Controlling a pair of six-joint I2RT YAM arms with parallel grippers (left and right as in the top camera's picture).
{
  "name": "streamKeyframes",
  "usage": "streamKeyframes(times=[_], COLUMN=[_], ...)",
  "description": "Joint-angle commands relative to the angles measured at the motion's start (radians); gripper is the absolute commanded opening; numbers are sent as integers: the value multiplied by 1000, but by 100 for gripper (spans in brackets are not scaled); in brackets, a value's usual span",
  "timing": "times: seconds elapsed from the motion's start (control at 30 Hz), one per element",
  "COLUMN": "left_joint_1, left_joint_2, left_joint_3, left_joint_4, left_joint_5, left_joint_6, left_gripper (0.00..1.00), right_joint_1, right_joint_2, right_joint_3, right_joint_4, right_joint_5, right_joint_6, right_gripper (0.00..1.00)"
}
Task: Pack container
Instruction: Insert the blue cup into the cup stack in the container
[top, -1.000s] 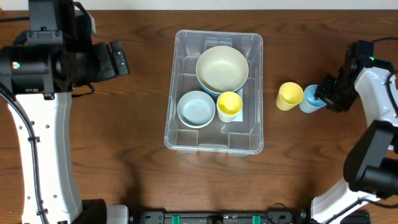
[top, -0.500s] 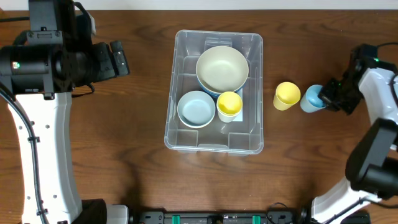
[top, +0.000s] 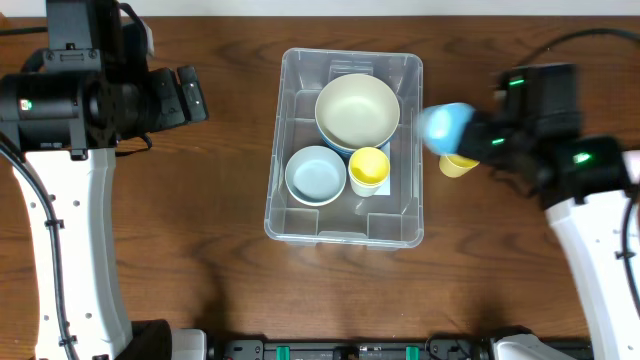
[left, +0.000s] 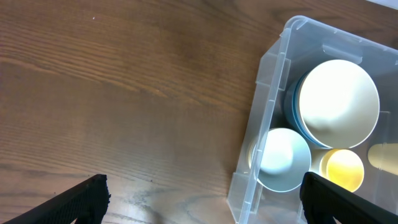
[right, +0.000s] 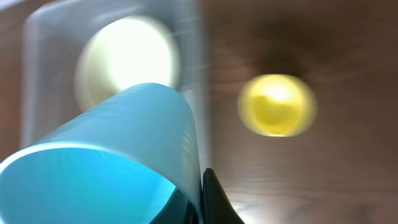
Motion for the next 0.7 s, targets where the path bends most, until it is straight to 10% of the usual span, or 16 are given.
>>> streamKeyframes(times=[0.0,0.47,0.53,0.6,0.67], left_joint_1=[3,3,3,3,3], left_joint_2=[0,0,0,0,0], left_joint_3=[-2,-2,-2,-2,-2], left_joint_4=[0,0,0,0,0], left_joint_5=[-12,-12,-12,-12,-12], left_joint_6=[3,3,3,3,3], left_gripper=[98,98,98,98,98], right_joint_1=[130,242,243,243,232], right_joint_2=[44,272,264,241,206], right_joint_3=[2,2,3,8,11], right_joint_4=[14,65,76,80,80], right_joint_5=[1,113,111,109,118], right_joint_6=[7,61,54,29,27], right_gripper=[1,4,26,69,78])
